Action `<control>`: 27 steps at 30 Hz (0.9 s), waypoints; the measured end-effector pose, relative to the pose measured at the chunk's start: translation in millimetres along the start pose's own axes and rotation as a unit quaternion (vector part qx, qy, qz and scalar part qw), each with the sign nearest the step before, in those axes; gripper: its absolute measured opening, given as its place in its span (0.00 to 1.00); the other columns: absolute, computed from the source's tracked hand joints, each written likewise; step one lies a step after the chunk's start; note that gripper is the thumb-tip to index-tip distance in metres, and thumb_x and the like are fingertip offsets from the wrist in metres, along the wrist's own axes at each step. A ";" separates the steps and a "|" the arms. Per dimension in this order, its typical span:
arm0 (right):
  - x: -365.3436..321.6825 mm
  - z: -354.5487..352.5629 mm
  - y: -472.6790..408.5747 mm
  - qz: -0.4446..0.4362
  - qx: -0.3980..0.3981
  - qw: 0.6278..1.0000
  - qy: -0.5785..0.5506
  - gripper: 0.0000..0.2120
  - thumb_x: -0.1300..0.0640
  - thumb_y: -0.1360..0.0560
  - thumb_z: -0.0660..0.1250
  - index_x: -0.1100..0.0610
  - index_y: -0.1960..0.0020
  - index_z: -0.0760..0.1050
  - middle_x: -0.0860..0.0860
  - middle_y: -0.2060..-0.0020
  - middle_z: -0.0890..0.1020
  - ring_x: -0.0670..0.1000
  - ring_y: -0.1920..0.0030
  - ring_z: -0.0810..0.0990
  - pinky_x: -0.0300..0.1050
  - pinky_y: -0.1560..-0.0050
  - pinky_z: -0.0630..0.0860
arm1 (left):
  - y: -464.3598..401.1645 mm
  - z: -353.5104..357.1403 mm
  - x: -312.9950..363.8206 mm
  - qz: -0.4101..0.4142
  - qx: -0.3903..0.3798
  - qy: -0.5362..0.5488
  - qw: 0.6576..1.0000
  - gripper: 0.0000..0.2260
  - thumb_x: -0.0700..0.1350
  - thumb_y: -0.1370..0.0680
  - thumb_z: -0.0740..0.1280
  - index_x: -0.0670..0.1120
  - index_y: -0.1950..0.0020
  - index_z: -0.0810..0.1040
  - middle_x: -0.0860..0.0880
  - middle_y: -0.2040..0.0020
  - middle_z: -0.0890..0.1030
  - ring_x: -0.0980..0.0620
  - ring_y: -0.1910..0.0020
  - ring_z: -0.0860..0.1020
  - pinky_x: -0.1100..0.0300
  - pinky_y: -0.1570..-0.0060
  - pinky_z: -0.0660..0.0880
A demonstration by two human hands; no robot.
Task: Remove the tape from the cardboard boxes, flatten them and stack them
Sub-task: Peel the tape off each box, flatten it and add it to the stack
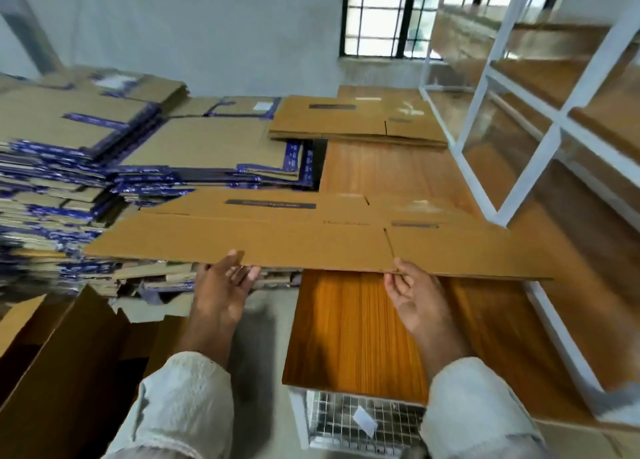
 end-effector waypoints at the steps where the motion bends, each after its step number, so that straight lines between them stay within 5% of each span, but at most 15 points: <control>1: -8.3 14.0 0.2 -0.009 -0.017 1.000 -0.012 0.21 0.70 0.24 0.71 0.63 0.33 0.73 0.61 0.41 0.81 0.56 0.43 0.80 0.46 0.53 0.79 | 4.1 10.7 13.4 0.013 -0.010 0.009 1.000 0.27 0.33 0.19 0.65 0.44 0.22 0.60 0.40 0.32 0.74 0.40 0.36 0.77 0.47 0.50 0.81; 7: -41.8 91.9 5.7 -0.062 -0.121 0.989 -0.055 0.19 0.69 0.25 0.71 0.58 0.37 0.73 0.57 0.45 0.84 0.56 0.41 0.80 0.44 0.61 0.81 | 1.5 67.7 87.4 0.082 -0.067 0.020 0.994 0.34 0.33 0.19 0.66 0.49 0.19 0.54 0.45 0.40 0.78 0.50 0.51 0.81 0.51 0.54 0.83; 11: -42.7 127.5 -5.6 -0.092 -0.122 0.986 -0.067 0.14 0.68 0.24 0.70 0.57 0.41 0.75 0.55 0.53 0.88 0.55 0.43 0.82 0.45 0.60 0.79 | -32.8 90.0 115.9 0.086 -0.101 0.026 0.991 0.38 0.33 0.20 0.66 0.53 0.17 0.50 0.45 0.41 0.79 0.51 0.55 0.81 0.51 0.57 0.84; 16: -30.4 165.4 -28.3 -0.132 -0.075 0.986 -0.072 0.16 0.67 0.25 0.73 0.57 0.41 0.73 0.57 0.45 0.83 0.57 0.41 0.81 0.48 0.55 0.78 | -91.8 113.8 138.2 0.076 -0.138 0.022 0.987 0.39 0.34 0.19 0.66 0.49 0.17 0.45 0.43 0.39 0.78 0.56 0.69 0.80 0.47 0.51 0.80; 19: -23.4 187.2 -36.7 -0.154 -0.040 0.984 -0.083 0.16 0.67 0.27 0.75 0.57 0.45 0.71 0.59 0.46 0.83 0.58 0.42 0.81 0.48 0.52 0.78 | -119.9 132.2 151.3 0.048 -0.161 0.014 0.986 0.33 0.33 0.19 0.65 0.47 0.19 0.53 0.41 0.33 0.73 0.54 0.62 0.84 0.46 0.49 0.79; 22: -20.3 209.3 -39.6 -0.173 -0.021 0.980 -0.099 0.17 0.69 0.28 0.75 0.57 0.46 0.72 0.60 0.45 0.83 0.59 0.39 0.80 0.48 0.52 0.77 | -134.6 148.1 165.3 0.027 -0.185 -0.004 0.982 0.13 0.32 0.18 0.64 0.46 0.38 0.69 0.42 0.33 0.74 0.51 0.50 0.81 0.44 0.40 0.77; 25: -22.2 235.7 -39.8 -0.185 -0.025 0.977 -0.103 0.18 0.70 0.28 0.74 0.57 0.43 0.73 0.61 0.43 0.82 0.58 0.40 0.81 0.47 0.52 0.77 | -148.2 159.3 184.3 0.011 -0.183 0.012 0.983 0.34 0.32 0.19 0.64 0.53 0.18 0.54 0.42 0.37 0.75 0.48 0.44 0.79 0.43 0.37 0.75; 27: -26.7 255.5 -39.5 -0.202 -0.045 0.974 -0.094 0.18 0.69 0.29 0.74 0.57 0.43 0.75 0.60 0.44 0.84 0.58 0.41 0.82 0.47 0.53 0.77 | -155.4 168.1 195.9 0.010 -0.192 0.015 0.981 0.40 0.32 0.19 0.65 0.55 0.16 0.47 0.42 0.37 0.75 0.47 0.43 0.79 0.44 0.40 0.77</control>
Point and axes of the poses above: each hand's wrist, its own y-axis away from the middle knuckle, its own z-axis out of the palm, x = y × z, the point moved 10 cm from there along -y, towards the middle knuckle
